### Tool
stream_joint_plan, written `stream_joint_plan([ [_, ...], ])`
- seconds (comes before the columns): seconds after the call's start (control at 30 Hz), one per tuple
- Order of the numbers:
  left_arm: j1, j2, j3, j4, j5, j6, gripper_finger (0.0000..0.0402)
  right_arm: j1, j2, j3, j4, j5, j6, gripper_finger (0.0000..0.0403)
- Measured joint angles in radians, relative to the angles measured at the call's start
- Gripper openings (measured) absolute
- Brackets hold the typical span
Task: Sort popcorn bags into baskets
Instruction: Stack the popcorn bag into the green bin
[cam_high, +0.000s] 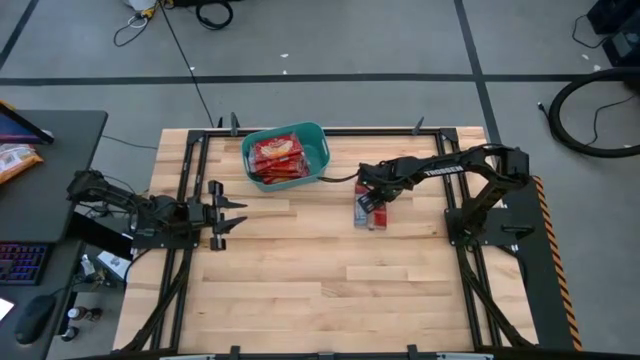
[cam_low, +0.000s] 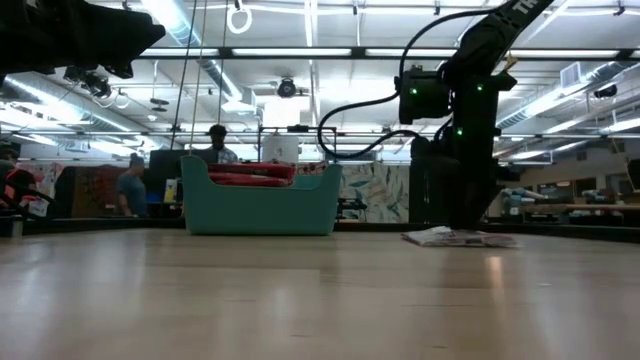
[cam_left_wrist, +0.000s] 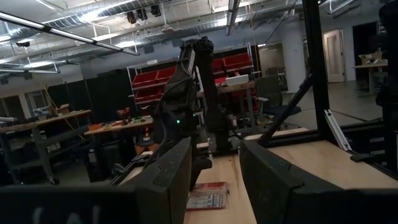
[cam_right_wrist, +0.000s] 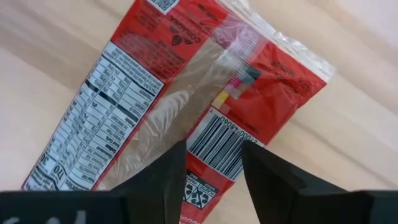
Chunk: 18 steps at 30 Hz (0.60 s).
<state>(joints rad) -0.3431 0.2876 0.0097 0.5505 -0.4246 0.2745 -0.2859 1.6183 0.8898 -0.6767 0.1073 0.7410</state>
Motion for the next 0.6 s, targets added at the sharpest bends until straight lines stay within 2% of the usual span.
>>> stream_joint_plan([
  [0.33,0.0,0.0,0.0,-0.004,0.0,0.001,0.0142,-0.004,-0.001,0.026,-0.034,-0.069,-0.001,0.0158],
  [0.6,0.0,0.0,0.0,-0.012,0.0,0.004,0.0142,-0.013,-0.002,0.119,-0.153,0.096,-0.223,0.0158],
])
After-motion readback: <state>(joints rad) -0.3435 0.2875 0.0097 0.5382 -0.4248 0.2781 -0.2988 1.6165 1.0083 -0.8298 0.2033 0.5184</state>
